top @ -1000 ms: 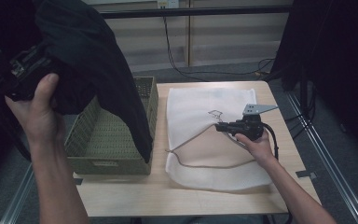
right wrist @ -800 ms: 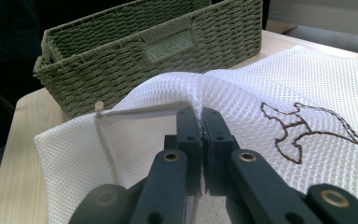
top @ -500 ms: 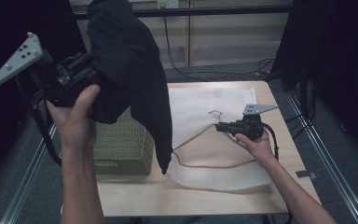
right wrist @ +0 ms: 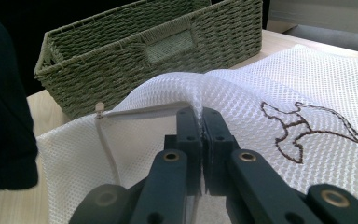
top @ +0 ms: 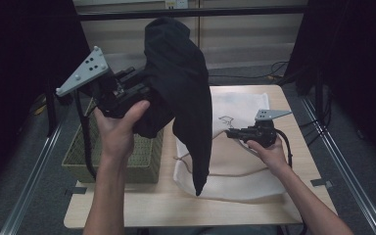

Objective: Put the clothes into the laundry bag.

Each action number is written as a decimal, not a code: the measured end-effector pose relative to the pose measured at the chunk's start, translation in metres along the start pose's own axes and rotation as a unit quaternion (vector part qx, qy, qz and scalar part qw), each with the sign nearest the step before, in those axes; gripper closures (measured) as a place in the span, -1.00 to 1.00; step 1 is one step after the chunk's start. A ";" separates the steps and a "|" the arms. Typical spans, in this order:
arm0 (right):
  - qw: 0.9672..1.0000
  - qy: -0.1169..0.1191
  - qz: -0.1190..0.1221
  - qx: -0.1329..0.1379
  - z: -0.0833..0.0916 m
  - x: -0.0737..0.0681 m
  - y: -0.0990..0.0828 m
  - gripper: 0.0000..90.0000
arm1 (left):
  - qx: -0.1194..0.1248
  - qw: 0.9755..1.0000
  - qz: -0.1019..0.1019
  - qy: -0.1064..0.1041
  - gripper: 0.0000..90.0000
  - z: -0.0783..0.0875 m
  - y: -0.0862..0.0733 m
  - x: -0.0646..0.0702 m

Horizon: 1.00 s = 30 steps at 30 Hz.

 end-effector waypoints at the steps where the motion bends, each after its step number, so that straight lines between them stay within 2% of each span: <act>1: 1.000 0.000 0.000 0.000 0.000 0.000 0.000 0.95 | -0.001 1.000 0.002 -0.002 0.62 -0.002 -0.003 0.000; 7: 1.000 0.001 -0.001 0.001 0.001 0.000 0.000 0.95 | -0.029 1.000 0.008 -0.005 0.62 -0.012 -0.031 0.002; 11: 1.000 0.003 -0.002 -0.003 -0.002 0.000 -0.002 0.95 | -0.035 0.999 0.017 -0.003 0.62 -0.016 -0.048 -0.002; 13: 1.000 0.003 -0.003 -0.004 -0.003 0.001 -0.003 0.95 | -0.036 0.999 0.014 -0.003 0.62 -0.017 -0.053 -0.003; 14: 1.000 0.004 -0.004 -0.004 -0.003 0.001 -0.003 0.95 | -0.034 0.999 0.022 -0.001 0.62 -0.017 -0.055 -0.003; 15: 1.000 0.004 -0.004 -0.005 -0.003 0.001 -0.003 0.95 | -0.036 0.999 0.016 0.000 0.62 -0.018 -0.057 -0.004; 17: 1.000 0.003 -0.003 -0.006 -0.003 0.001 -0.003 0.95 | -0.030 0.999 0.020 0.005 0.62 -0.020 -0.059 -0.004; 21: 1.000 0.003 -0.003 -0.007 -0.004 0.001 -0.003 0.95 | -0.026 1.000 0.015 0.005 0.62 -0.025 -0.062 -0.005; 24: 1.000 0.003 -0.005 -0.006 -0.003 0.000 -0.003 0.95 | -0.040 0.999 0.001 0.002 0.62 -0.032 -0.072 -0.004; 25: 1.000 0.003 -0.005 -0.006 -0.003 0.000 -0.003 0.95 | -0.046 0.999 0.004 0.003 0.62 -0.034 -0.077 -0.004; 26: 1.000 0.002 -0.003 -0.005 -0.003 0.000 -0.002 0.95 | -0.043 0.999 0.015 0.003 0.62 -0.037 -0.082 -0.003; 28: 1.000 0.003 -0.003 -0.005 -0.003 0.000 -0.002 0.95 | -0.054 0.998 0.019 -0.004 0.62 -0.042 -0.092 -0.006; 30: 1.000 0.004 -0.005 -0.006 -0.003 0.000 -0.003 0.95 | -0.068 0.997 0.022 -0.002 0.62 -0.047 -0.101 -0.008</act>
Point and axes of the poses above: each handheld gripper's, and its own axes: z roughly backward along the jaws, y roughly out of its top, x roughly to its right, the point moved 4 cm from there along -z, roughly forward along the jaws, and after that the axes turned 3 degrees about y, right-handed, at the moved point
